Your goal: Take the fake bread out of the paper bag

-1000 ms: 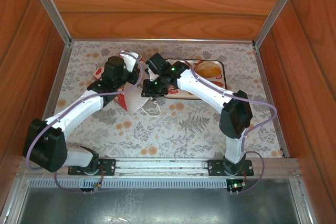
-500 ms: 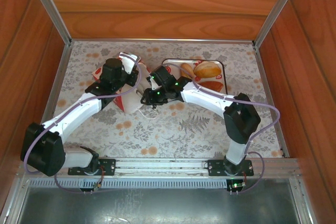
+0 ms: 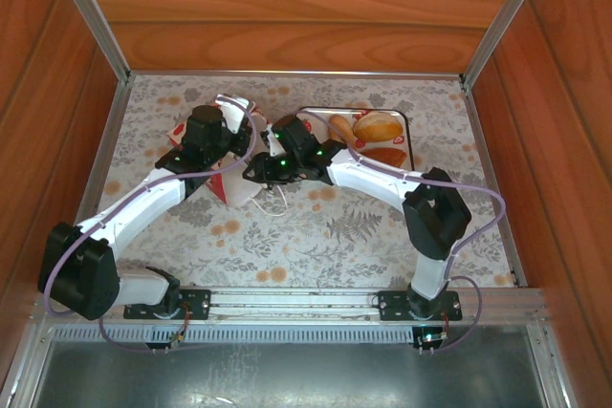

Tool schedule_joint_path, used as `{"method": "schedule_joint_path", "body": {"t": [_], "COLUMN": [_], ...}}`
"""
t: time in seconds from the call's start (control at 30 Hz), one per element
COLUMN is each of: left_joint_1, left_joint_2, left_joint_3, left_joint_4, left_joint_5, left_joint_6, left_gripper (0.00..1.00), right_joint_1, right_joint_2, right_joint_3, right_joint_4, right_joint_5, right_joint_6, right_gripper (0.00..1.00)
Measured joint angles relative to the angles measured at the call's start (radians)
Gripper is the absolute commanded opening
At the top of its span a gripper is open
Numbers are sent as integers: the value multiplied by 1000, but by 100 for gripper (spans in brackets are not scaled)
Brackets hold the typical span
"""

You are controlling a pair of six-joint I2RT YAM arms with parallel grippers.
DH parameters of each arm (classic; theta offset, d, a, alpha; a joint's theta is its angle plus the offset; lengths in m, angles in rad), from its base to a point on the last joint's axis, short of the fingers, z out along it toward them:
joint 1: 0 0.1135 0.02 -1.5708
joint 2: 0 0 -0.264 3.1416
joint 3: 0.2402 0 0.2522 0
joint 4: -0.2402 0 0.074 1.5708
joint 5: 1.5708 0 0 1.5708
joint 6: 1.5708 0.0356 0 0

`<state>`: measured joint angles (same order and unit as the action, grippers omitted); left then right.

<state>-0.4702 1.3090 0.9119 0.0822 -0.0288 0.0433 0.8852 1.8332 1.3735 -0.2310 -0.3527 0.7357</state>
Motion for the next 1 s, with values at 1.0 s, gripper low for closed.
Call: {"method": "schedule_joint_path", "body": {"t": [1.0], "left_joint_1": [1], "left_joint_2": [-14], "left_joint_3": [-10], "left_joint_4": [8], "left_joint_5": [8], "left_joint_6": [-18], "left_gripper": [0], "right_joint_1": [-42], "right_joint_2": [115], "right_joint_3": [-5], "right_joint_4": [91], "right_joint_5": [-61], "right_joint_6": [90], "right_gripper": [41]}}
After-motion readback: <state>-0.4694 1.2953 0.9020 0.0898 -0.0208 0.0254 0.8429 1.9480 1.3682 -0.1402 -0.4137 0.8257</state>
